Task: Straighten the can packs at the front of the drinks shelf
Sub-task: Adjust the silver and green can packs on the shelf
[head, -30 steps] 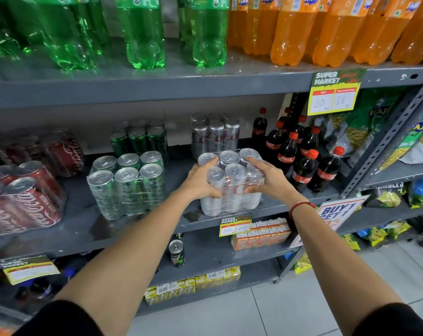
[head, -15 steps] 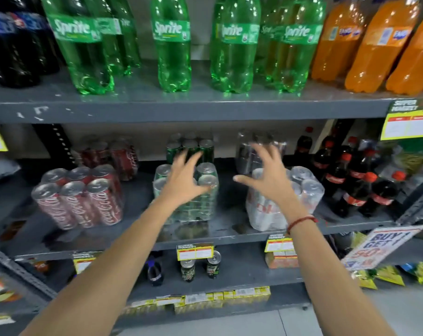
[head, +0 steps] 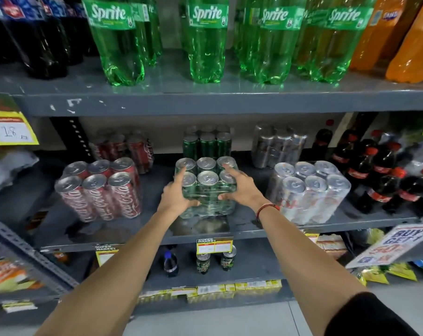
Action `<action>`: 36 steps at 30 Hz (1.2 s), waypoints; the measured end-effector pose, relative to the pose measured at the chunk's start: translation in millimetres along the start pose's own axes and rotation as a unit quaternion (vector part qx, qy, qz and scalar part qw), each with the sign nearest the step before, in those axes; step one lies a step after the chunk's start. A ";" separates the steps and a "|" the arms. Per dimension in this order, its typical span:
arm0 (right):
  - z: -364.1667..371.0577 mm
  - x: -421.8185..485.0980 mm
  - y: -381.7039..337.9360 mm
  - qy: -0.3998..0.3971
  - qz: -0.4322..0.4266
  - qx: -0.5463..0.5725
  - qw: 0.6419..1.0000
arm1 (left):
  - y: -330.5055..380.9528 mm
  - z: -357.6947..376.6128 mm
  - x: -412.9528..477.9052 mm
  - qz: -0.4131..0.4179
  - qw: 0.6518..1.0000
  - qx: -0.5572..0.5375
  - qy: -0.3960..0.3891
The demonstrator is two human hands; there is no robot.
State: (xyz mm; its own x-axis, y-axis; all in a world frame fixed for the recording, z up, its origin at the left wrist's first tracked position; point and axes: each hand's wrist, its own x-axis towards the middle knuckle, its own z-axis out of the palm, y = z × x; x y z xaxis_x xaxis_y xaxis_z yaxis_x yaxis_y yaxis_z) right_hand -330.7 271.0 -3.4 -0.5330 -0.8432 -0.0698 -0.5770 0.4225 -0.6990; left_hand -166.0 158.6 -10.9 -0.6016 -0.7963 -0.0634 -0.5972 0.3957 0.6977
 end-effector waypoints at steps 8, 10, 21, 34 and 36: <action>-5.4 -24.3 6.2 0.000 -0.012 0.006 1.000 | -1.8 3.9 -27.3 0.028 1.000 0.014 -0.001; -4.9 -31.3 6.9 0.003 -0.012 0.007 1.000 | -2.6 4.0 -32.4 0.036 0.999 0.020 -0.003; -1.5 -50.4 8.0 0.004 -0.002 0.006 1.000 | -3.8 1.3 -50.9 0.047 0.999 0.012 -0.009; -4.1 -50.9 7.9 -0.004 -0.001 -0.013 1.000 | -8.5 3.2 -48.8 0.058 0.998 0.017 -0.006; -4.2 -51.1 6.6 -0.009 0.004 -0.014 1.000 | -9.1 3.0 -48.0 0.070 0.997 0.027 -0.014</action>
State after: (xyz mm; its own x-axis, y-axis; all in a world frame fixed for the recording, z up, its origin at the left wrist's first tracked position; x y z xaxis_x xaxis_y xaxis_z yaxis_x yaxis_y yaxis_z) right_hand -309.9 318.2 -1.4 -0.5266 -0.8455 -0.0885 -0.5902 0.4385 -0.6778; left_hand -133.3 194.6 -16.4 -0.6946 -0.7193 0.0112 -0.5339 0.5258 0.6622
